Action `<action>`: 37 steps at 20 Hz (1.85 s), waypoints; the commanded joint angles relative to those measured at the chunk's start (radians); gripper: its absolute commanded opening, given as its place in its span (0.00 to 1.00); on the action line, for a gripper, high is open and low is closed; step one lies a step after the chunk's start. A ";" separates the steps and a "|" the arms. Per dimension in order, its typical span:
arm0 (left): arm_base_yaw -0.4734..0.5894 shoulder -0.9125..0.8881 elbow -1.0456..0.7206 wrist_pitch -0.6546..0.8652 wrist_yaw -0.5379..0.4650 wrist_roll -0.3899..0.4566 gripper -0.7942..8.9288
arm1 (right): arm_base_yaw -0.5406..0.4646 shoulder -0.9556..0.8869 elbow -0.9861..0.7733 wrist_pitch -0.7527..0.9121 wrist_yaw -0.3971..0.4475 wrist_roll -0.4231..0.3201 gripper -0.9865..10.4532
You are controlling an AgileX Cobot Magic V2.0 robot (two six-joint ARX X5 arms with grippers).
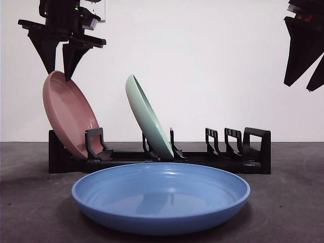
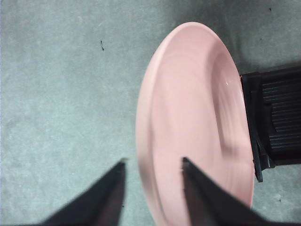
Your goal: Place the plate
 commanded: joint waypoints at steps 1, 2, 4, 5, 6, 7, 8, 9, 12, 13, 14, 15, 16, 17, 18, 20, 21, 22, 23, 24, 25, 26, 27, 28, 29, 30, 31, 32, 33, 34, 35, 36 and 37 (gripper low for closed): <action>-0.008 0.023 0.028 0.006 -0.009 0.002 0.13 | 0.005 0.006 0.011 0.005 -0.002 0.011 0.32; -0.008 0.023 0.028 0.006 -0.009 0.002 0.13 | 0.005 0.006 0.011 0.005 0.000 0.011 0.32; -0.008 0.023 0.028 0.006 -0.010 0.002 0.12 | 0.005 0.005 0.011 0.000 0.000 0.011 0.32; -0.008 0.023 0.029 0.006 -0.010 0.002 0.10 | 0.005 0.005 0.011 -0.002 0.000 0.011 0.32; -0.008 0.023 0.031 0.005 -0.010 0.002 0.10 | 0.005 0.006 0.011 -0.002 0.000 0.011 0.32; -0.009 0.023 0.033 0.006 -0.011 0.002 0.10 | 0.005 0.006 0.011 -0.002 0.000 0.011 0.32; -0.009 0.023 0.035 0.006 -0.014 0.002 0.10 | 0.005 0.005 0.011 -0.002 0.000 0.011 0.32; -0.010 0.023 0.036 0.006 -0.021 0.002 0.10 | 0.005 0.006 0.011 -0.002 0.000 0.011 0.32; -0.014 0.022 0.037 0.005 -0.031 0.003 0.10 | 0.005 0.006 0.011 -0.002 0.000 0.011 0.32; -0.015 0.022 0.037 0.005 -0.032 0.006 0.10 | 0.005 0.005 0.011 -0.002 0.000 0.011 0.32; -0.017 0.022 0.037 0.005 -0.041 0.006 0.10 | 0.005 0.006 0.011 -0.002 0.000 0.011 0.32; -0.023 0.022 0.037 0.005 -0.065 0.006 0.10 | 0.005 0.005 0.011 -0.002 0.000 0.011 0.32; -0.026 0.022 0.037 0.004 -0.083 0.006 0.10 | 0.005 0.005 0.011 -0.002 0.000 0.011 0.32; -0.032 0.022 0.038 0.004 -0.103 0.009 0.10 | 0.005 0.005 0.011 -0.002 0.000 0.011 0.32; -0.035 0.022 0.038 0.003 -0.110 0.015 0.10 | 0.005 0.005 0.011 -0.002 0.000 0.011 0.32; -0.041 0.022 0.038 0.001 -0.112 0.022 0.10 | 0.005 0.005 0.011 -0.002 0.000 0.011 0.32; -0.044 0.022 0.038 -0.001 -0.123 0.022 0.10 | 0.005 0.006 0.011 -0.002 0.000 0.011 0.32; -0.048 0.021 0.038 -0.003 -0.141 0.022 0.10 | 0.005 0.006 0.011 -0.002 0.000 0.011 0.32; -0.053 0.021 0.039 -0.003 -0.162 0.022 0.10 | 0.005 0.006 0.011 -0.002 -0.001 0.011 0.32; -0.057 0.021 0.043 -0.005 -0.175 0.022 0.10 | 0.005 0.006 0.011 -0.002 -0.001 0.011 0.32; -0.061 0.021 0.051 -0.008 -0.182 0.022 0.10 | 0.005 0.005 0.011 -0.002 -0.001 0.011 0.32; -0.064 0.021 0.061 -0.006 -0.189 0.023 0.10 | 0.005 0.005 0.011 -0.002 -0.001 0.014 0.32; -0.068 0.021 0.075 -0.007 -0.200 0.026 0.10 | 0.005 0.005 0.011 -0.002 -0.001 0.022 0.32; -0.069 0.021 0.091 -0.007 -0.219 0.033 0.10 | 0.005 0.005 0.011 -0.002 -0.001 0.023 0.32; -0.072 0.021 0.108 -0.009 -0.243 0.039 0.10 | 0.005 0.005 0.011 -0.002 -0.002 0.024 0.32; -0.076 0.021 0.127 -0.016 -0.262 0.053 0.10 | 0.005 0.006 0.011 -0.002 -0.004 0.026 0.32; -0.076 0.021 0.152 -0.033 -0.280 0.060 0.10 | 0.005 0.005 0.011 -0.002 -0.004 0.026 0.32; -0.076 0.021 0.176 -0.051 -0.294 0.060 0.10 | 0.005 0.006 0.011 -0.002 -0.004 0.026 0.32; -0.076 0.021 0.200 -0.066 -0.308 0.061 0.10 | 0.005 0.005 0.011 -0.002 -0.004 0.027 0.32; -0.075 0.021 0.226 -0.091 -0.325 0.063 0.10 | 0.005 0.006 0.011 -0.002 -0.004 0.028 0.32; -0.075 0.021 0.241 -0.103 -0.338 0.063 0.10 | 0.005 0.005 0.011 -0.002 -0.004 0.029 0.32; -0.075 0.021 0.253 -0.105 -0.346 0.069 0.10 | 0.005 0.005 0.011 -0.002 -0.004 0.029 0.32; -0.075 0.017 0.262 -0.106 -0.348 0.080 0.10 | 0.005 0.005 0.011 -0.002 -0.004 0.029 0.32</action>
